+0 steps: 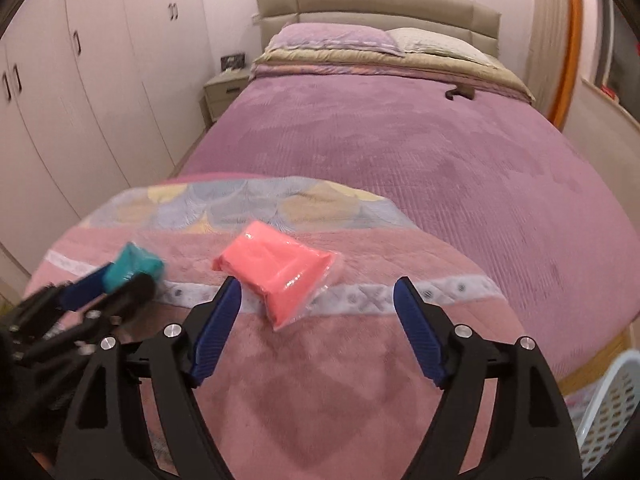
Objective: Collect trash
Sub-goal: 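Grasp the teal packet with the left tool while the right tool grasps the pink packet, then carry both packets over the wastebasket and open both tools to drop them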
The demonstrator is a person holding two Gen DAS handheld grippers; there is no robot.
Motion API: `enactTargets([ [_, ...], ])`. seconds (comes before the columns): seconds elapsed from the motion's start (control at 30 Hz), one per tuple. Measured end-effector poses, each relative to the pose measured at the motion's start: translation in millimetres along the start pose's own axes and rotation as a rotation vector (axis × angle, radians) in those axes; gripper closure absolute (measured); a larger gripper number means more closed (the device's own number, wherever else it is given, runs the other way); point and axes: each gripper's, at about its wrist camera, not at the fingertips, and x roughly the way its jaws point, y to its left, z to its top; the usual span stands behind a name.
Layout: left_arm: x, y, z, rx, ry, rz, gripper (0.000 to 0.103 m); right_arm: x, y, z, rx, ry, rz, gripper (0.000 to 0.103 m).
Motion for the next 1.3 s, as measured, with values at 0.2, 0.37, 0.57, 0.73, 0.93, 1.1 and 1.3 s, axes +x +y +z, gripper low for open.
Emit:
enactTargets([
  [0.2, 6.0, 10.4, 2.3, -0.06, 0.02, -0.069, 0.057, 22.3, 2.1, 15.4, -0.001, 0.037, -0.005, 0.028],
  [0.37, 7.4, 7.7, 2.6, -0.047, 0.022, -0.06, 0.056, 28.6, 4.7, 21.1, 0.007, 0.04, -0.005, 0.028],
  [0.57, 7.6, 2.6, 1.0, -0.025, 0.024, -0.043, 0.056, 20.6, 11.7, 14.1, -0.025, -0.005, -0.014, 0.052],
  [0.73, 8.4, -2.4, 1.8, -0.001, 0.02, -0.02, 0.056, 21.8, 17.7, 14.2, -0.055, -0.016, -0.054, 0.055],
  [0.93, 7.8, -7.0, -0.2, 0.014, 0.006, -0.006, 0.056, 12.9, 11.2, 12.2, -0.028, -0.07, -0.049, 0.065],
  [1.1, 1.0, -11.9, -3.8, 0.035, -0.019, 0.022, 0.056, -4.8, 5.9, 2.2, 0.003, -0.105, -0.078, 0.065],
  [1.3, -25.2, -10.2, -15.4, 0.01, 0.003, -0.064, 0.056, -41.9, -7.8, -33.2, 0.063, -0.107, -0.027, 0.066],
])
